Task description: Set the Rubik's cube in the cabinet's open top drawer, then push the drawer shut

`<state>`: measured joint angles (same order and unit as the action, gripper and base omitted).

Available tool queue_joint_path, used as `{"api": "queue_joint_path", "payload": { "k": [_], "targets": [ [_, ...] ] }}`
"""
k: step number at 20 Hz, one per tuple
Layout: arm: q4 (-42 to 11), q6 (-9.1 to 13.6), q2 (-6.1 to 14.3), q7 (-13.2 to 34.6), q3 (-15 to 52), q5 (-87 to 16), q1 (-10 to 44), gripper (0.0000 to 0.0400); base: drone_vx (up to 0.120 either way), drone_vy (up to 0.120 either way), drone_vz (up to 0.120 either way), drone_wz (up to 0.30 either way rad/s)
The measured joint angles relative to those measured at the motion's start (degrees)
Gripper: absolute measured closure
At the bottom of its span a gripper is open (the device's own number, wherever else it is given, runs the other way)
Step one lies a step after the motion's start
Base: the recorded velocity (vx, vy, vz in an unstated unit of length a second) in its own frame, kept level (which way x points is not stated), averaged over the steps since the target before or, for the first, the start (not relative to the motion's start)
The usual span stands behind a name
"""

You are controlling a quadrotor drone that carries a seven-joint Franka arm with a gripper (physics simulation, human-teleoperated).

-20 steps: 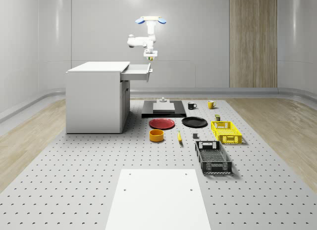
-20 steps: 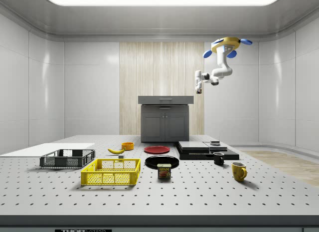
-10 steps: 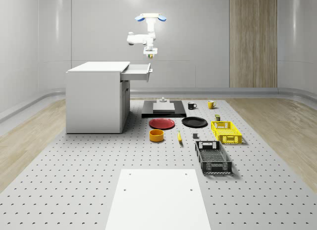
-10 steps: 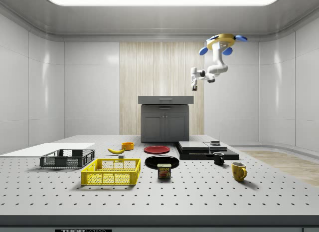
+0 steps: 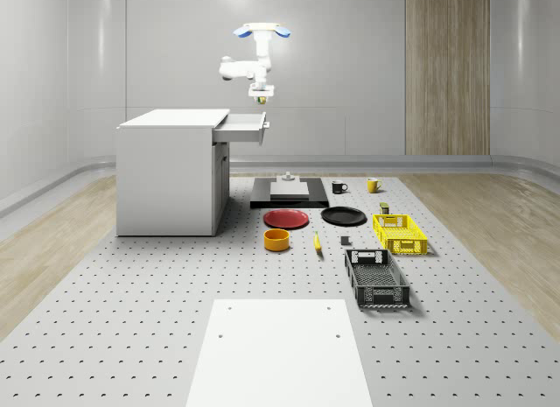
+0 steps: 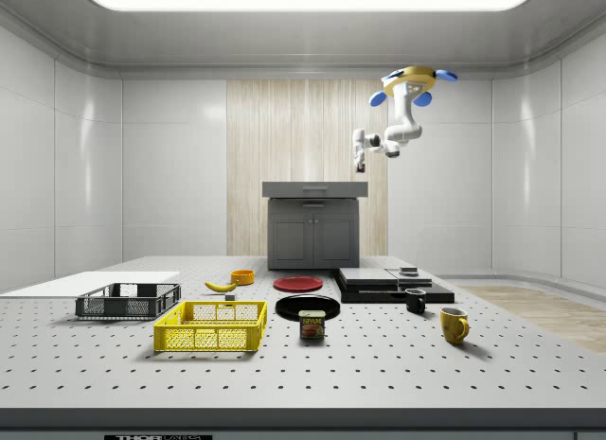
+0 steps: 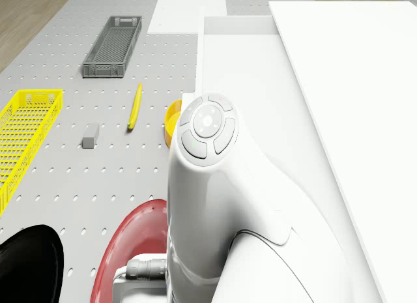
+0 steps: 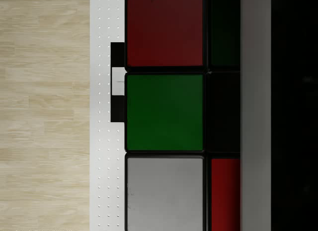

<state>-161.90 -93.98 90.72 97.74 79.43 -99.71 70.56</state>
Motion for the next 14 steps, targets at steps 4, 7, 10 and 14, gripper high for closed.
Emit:
{"api": "queue_joint_path", "payload": {
  "k": [4,7,10,14],
  "targets": [
    [0.0,-0.02,0.02,0.0,0.0,0.01,0.01,0.0075,0.12,-0.12,0.0,0.0],
    [0.0,-0.04,0.04,0.01,0.0,0.02,0.01,0.0075,0.12,-0.12,0.0,0.0],
    [0.0,-0.05,0.06,0.01,0.0,0.02,0.01,0.0075,0.12,-0.107,0.0,0.0],
    [0.0,-0.07,0.08,0.01,0.01,0.03,0.01,0.0075,0.12,-0.1,0.0,0.0]
  ]
}}
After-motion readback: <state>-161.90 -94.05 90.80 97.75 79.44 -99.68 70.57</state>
